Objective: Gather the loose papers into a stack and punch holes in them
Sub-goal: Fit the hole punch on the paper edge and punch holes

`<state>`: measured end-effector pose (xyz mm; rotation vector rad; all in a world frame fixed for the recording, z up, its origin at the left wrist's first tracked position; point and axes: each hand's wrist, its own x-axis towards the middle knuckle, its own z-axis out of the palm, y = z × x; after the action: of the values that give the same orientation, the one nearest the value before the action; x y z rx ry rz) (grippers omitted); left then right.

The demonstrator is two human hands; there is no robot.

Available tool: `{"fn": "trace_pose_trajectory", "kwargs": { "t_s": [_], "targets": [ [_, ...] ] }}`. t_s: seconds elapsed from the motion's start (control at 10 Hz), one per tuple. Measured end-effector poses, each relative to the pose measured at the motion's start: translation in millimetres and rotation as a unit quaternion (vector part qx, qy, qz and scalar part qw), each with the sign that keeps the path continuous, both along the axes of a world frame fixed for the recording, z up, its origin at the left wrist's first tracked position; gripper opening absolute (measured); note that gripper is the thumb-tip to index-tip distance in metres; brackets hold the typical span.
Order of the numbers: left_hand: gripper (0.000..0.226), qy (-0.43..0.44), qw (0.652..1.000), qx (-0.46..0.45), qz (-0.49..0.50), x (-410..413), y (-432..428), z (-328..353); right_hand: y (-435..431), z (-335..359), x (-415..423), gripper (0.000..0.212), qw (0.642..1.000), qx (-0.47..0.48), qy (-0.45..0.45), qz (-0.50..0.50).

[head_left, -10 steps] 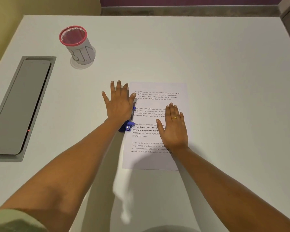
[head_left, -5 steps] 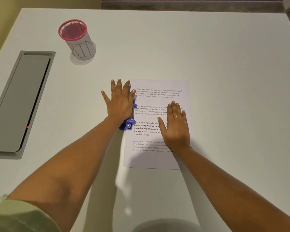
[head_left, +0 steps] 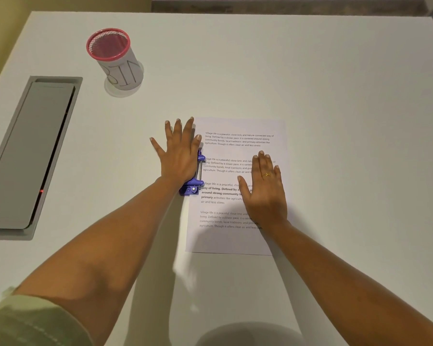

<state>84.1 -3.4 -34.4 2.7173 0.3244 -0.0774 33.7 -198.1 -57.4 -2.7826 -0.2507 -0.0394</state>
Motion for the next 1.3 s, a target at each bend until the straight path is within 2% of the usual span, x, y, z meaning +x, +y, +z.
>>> {"fn": "trace_pose_trajectory", "kwargs": {
  "t_s": [0.5,1.3],
  "targets": [
    [0.048,0.000,1.000,-0.018,0.016,-1,4,-9,1,-5,1,0.055,0.999,0.003,-0.054,-0.005],
    [0.048,0.000,1.000,-0.011,0.002,1,7,-11,3,-3,0,0.055,0.998,0.008,-0.058,-0.012]
  ]
}}
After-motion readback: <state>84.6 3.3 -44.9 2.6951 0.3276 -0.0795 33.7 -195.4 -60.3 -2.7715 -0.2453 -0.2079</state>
